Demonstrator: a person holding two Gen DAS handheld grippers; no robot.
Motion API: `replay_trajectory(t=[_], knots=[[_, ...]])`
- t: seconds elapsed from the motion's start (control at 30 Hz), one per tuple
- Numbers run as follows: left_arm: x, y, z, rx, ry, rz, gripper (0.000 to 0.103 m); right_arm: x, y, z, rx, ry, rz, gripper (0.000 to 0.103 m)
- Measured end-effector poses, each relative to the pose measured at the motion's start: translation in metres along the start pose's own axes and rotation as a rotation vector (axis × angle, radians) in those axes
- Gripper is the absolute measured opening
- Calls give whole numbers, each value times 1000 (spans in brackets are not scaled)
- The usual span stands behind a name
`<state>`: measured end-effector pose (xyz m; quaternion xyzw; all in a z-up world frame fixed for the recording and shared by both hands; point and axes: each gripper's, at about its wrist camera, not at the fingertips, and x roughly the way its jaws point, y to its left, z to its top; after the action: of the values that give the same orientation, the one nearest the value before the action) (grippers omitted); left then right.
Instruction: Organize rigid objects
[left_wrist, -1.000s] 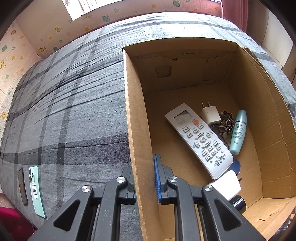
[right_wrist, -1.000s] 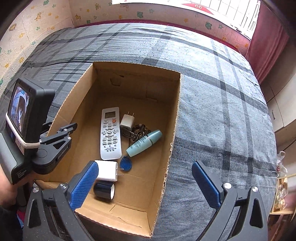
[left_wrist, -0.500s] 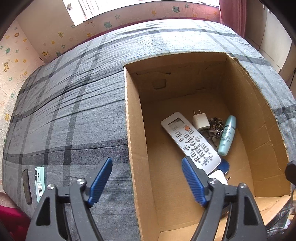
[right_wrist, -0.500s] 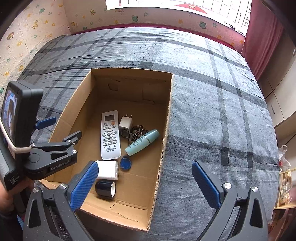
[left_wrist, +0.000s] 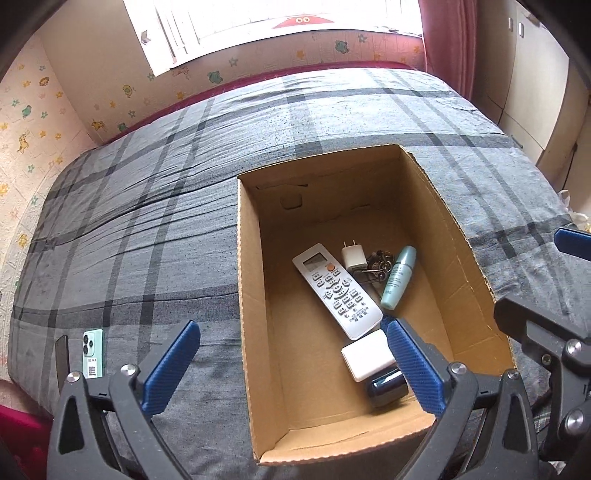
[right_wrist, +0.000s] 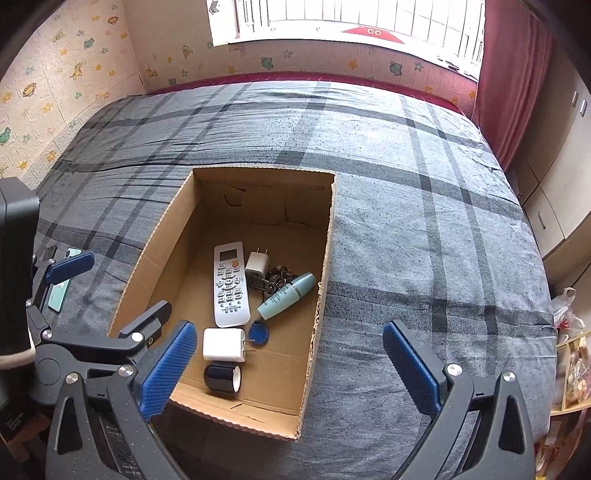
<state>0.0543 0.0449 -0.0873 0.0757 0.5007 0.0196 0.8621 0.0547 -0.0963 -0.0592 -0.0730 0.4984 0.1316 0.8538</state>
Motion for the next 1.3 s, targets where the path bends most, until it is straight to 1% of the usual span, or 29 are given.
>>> replay_trajectory(t=[0.07,0.2,0.43,0.7,0.97,1.17,1.3], knots=[[-10,-1,-2,-17,-14,-1,103,-6,-1,-1,1,-22,-10,103],[-29,-6,-5,-23,-48,-7,103,-18,-4,-3,19,-46,16,103],[-51,-13,-7,-43,-87,5,103,-38,-7,-8,28,-86,6,103],[-65,-21,-16,-63,-103,9,103,-53,-14,-20,41,-102,1,103],[-75,-28,-26,-80,-119,-17,103,-69,-18,-35,49,-138,-21,103],[-75,-32,-31,-77,-115,-32,103,-71,-20,-41,50,-132,-27,103],[-75,-35,-33,-73,-117,-30,103,-71,-22,-44,56,-128,-27,103]])
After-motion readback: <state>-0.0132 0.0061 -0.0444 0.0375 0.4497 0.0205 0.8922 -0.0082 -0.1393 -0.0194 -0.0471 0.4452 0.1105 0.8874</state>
